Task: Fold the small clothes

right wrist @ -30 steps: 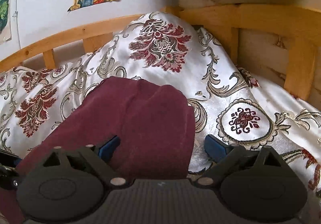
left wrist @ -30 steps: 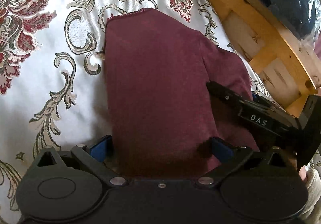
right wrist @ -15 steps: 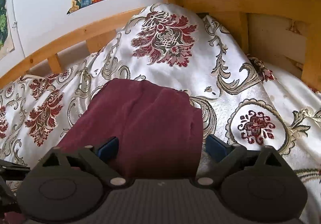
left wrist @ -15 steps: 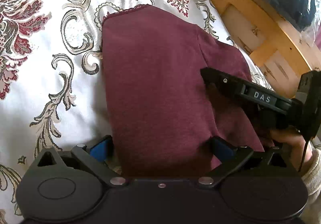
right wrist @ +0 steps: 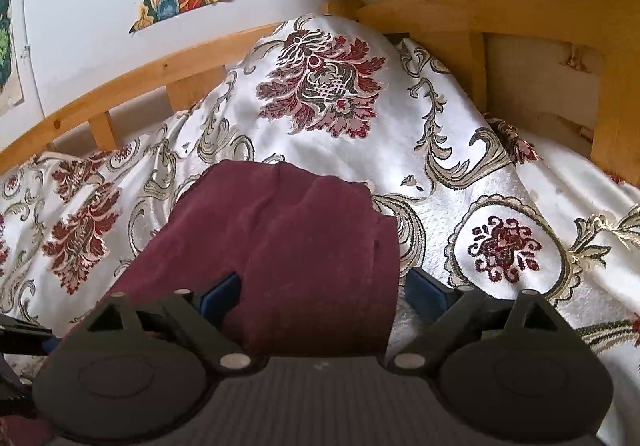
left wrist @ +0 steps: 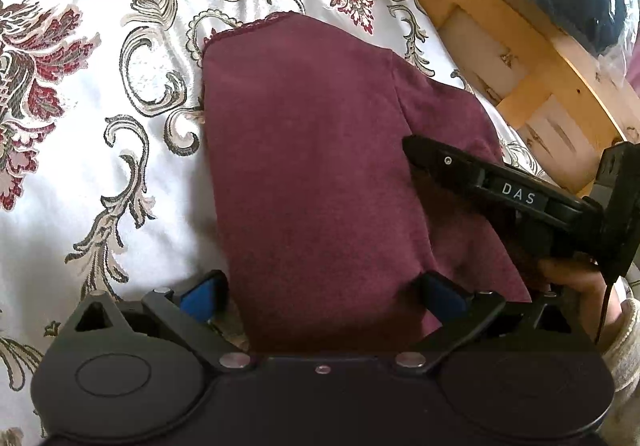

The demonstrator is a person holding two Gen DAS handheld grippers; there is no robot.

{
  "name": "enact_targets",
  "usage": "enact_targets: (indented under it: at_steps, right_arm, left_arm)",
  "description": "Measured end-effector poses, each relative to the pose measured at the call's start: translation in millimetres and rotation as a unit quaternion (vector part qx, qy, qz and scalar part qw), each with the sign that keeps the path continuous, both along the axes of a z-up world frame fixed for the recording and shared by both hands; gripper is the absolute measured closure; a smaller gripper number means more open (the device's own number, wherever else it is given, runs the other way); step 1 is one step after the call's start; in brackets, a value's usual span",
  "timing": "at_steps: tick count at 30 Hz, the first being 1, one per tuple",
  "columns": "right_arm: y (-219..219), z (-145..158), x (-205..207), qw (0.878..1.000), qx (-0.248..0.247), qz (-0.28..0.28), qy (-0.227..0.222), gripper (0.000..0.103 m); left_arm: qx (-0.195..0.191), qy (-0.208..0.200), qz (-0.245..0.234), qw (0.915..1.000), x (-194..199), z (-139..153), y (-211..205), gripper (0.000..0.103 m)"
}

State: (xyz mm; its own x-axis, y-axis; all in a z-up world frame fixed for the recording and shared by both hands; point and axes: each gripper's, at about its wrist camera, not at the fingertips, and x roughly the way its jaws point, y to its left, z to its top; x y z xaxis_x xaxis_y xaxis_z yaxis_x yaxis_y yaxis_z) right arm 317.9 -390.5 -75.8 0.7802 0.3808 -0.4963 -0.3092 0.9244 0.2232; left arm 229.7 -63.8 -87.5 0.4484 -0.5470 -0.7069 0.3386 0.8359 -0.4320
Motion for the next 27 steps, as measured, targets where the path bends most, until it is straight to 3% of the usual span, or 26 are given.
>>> enact_targets:
  at_steps: [5, 9, 12, 14, 24, 27]
  right_arm:
    - [1, 1, -2, 1.0, 0.007, -0.003, -0.003, 0.017]
    - [-7, -1, 0, 0.999, 0.051, -0.003, -0.002, 0.021]
    - [-14, -1, 3, 0.997, 0.079, -0.007, 0.004, 0.031]
    - [-15, -1, 4, 0.996, 0.083, -0.007, 0.005, 0.04]
    - [-12, -2, 1, 0.996, 0.088, -0.012, 0.002, 0.048]
    - [-11, -1, 0, 0.996, 0.09, -0.012, -0.005, 0.058]
  left_arm:
    - [0.001, 0.0, 0.002, 1.0, -1, -1, -1, 0.0]
    - [0.002, 0.006, -0.001, 1.0, 1, 0, -1, 0.001]
    - [0.01, 0.016, -0.006, 0.9998, 5, 1, -3, 0.001]
    - [0.015, 0.022, -0.014, 0.9996, 9, 2, -5, 0.001]
    - [0.016, 0.031, -0.006, 0.9994, 8, 3, -9, 0.005]
    - [0.011, 0.026, -0.01, 0.9995, 7, 4, -8, 0.01]
